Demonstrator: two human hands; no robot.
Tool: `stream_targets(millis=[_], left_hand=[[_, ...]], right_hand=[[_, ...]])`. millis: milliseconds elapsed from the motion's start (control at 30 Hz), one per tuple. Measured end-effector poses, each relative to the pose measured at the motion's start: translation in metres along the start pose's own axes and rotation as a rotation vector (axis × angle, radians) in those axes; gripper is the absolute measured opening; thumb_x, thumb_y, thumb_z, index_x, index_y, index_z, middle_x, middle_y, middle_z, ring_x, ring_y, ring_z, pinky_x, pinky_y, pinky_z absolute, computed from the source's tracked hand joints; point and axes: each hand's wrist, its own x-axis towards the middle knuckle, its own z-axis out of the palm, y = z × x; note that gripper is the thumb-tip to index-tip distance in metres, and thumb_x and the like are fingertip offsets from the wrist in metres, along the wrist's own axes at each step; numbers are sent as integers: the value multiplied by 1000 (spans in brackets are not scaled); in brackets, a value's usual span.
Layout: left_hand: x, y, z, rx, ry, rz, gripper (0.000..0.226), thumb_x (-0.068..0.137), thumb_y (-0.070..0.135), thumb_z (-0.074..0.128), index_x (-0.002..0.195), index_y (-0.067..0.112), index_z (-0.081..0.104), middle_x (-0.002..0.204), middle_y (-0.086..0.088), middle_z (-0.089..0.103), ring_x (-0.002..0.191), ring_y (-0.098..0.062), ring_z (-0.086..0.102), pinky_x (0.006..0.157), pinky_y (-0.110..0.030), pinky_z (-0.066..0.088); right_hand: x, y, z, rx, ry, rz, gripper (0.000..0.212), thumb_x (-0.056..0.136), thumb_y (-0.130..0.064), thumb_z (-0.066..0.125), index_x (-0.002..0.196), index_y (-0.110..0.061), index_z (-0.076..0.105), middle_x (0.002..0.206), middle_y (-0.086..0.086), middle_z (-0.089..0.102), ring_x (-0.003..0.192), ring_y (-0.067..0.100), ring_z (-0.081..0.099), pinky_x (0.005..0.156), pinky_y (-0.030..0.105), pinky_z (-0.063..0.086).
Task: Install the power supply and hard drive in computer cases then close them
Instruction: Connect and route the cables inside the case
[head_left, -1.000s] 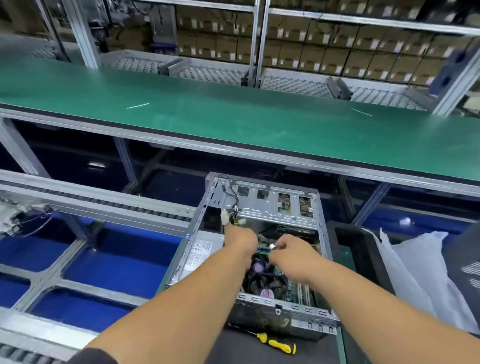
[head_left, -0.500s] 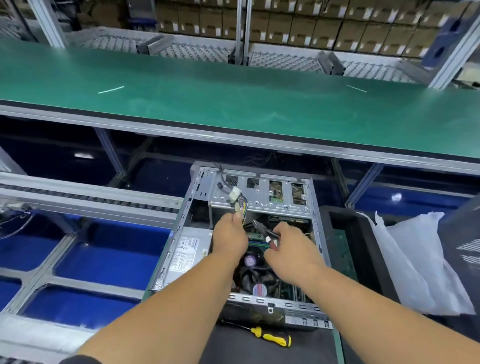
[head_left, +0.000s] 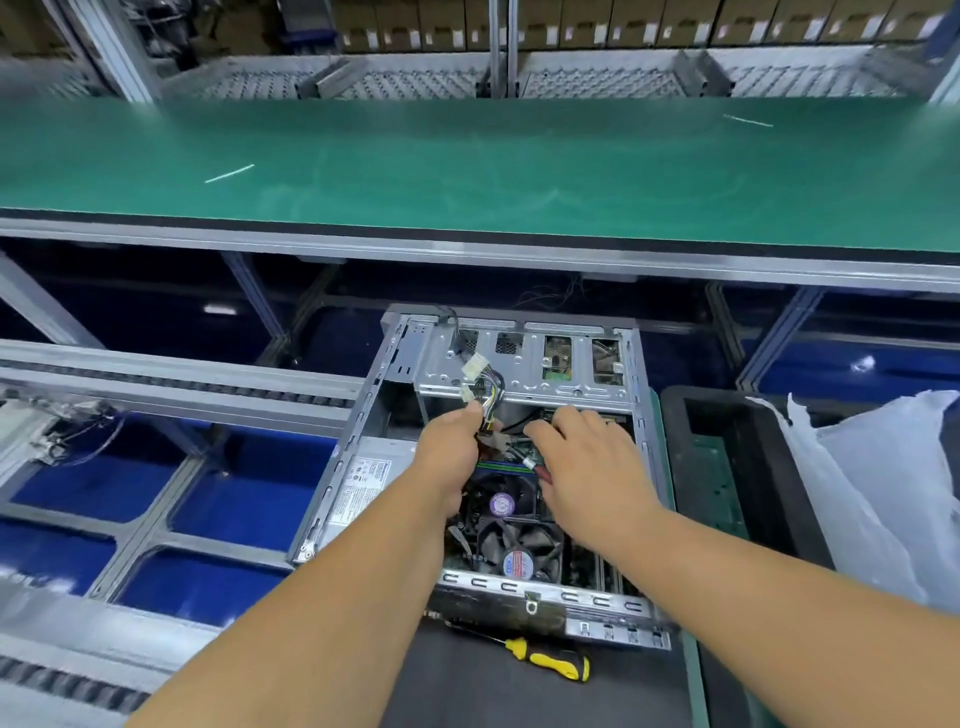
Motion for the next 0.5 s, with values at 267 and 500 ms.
stream_targets(millis=[267, 500], left_hand=[[2, -3, -2, 84, 1, 29, 49, 104, 49, 46, 84, 18, 80, 82, -5, 79, 77, -22, 73, 78, -38, 56], [2, -4, -1, 121, 20, 39, 48, 102, 52, 47, 81, 25, 80, 82, -2, 79, 84, -23, 73, 77, -37, 52]], right_hand=[[2, 3, 1, -51, -58, 33, 65, 77, -24, 77, 137, -31, 53, 111, 0, 50, 103, 24, 49, 77, 38, 37], [1, 3, 2, -54, -126, 51, 88, 87, -31, 72, 160, -33, 23, 122, 2, 48, 113, 25, 47, 82, 38, 44]])
